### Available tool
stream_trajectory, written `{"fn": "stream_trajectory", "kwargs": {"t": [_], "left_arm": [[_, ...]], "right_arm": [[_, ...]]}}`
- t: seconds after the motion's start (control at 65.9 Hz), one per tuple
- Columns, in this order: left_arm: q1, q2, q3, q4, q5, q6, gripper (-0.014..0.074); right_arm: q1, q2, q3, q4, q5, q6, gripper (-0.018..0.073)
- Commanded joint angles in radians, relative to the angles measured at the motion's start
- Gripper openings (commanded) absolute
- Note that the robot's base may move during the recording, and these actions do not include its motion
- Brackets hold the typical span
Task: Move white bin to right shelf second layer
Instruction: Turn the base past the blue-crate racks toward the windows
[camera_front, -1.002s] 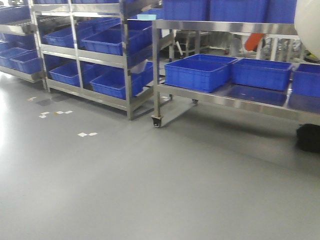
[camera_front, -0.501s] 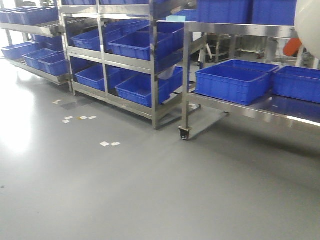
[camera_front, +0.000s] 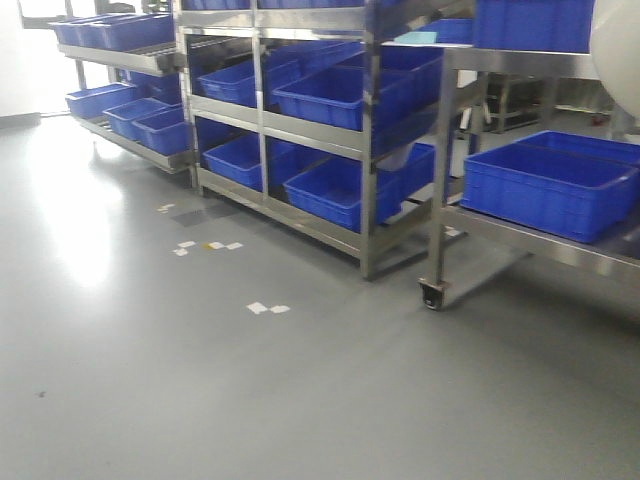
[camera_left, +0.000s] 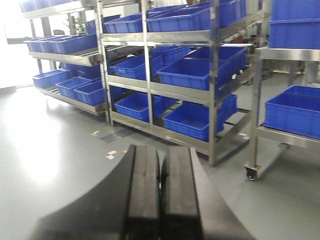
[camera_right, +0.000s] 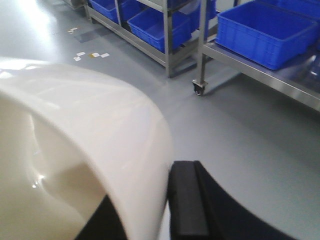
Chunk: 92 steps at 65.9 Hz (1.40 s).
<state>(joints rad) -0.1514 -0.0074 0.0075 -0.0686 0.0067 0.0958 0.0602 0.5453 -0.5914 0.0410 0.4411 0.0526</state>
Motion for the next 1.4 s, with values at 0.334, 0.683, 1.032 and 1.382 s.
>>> {"fn": "stream_trajectory", "kwargs": {"t": [0.334, 0.683, 1.032, 1.382], "left_arm": [[-0.002, -0.013, 0.033, -0.005, -0.087, -0.007, 0.0085], [-0.002, -0.013, 0.033, -0.005, -0.087, -0.007, 0.0085], [-0.002, -0.013, 0.033, -0.005, -0.087, -0.007, 0.0085], [-0.002, -0.013, 0.033, -0.005, -0.087, -0.007, 0.0085]], "right_arm": [[-0.006, 0.003, -0.031, -0.003, -0.098, -0.003, 0.0024], [-0.006, 0.003, -0.031, -0.003, -0.098, -0.003, 0.0024], [-0.006, 0.003, -0.031, -0.003, -0.098, -0.003, 0.0024], [-0.006, 0.003, -0.031, -0.003, -0.098, -0.003, 0.0024]]}}
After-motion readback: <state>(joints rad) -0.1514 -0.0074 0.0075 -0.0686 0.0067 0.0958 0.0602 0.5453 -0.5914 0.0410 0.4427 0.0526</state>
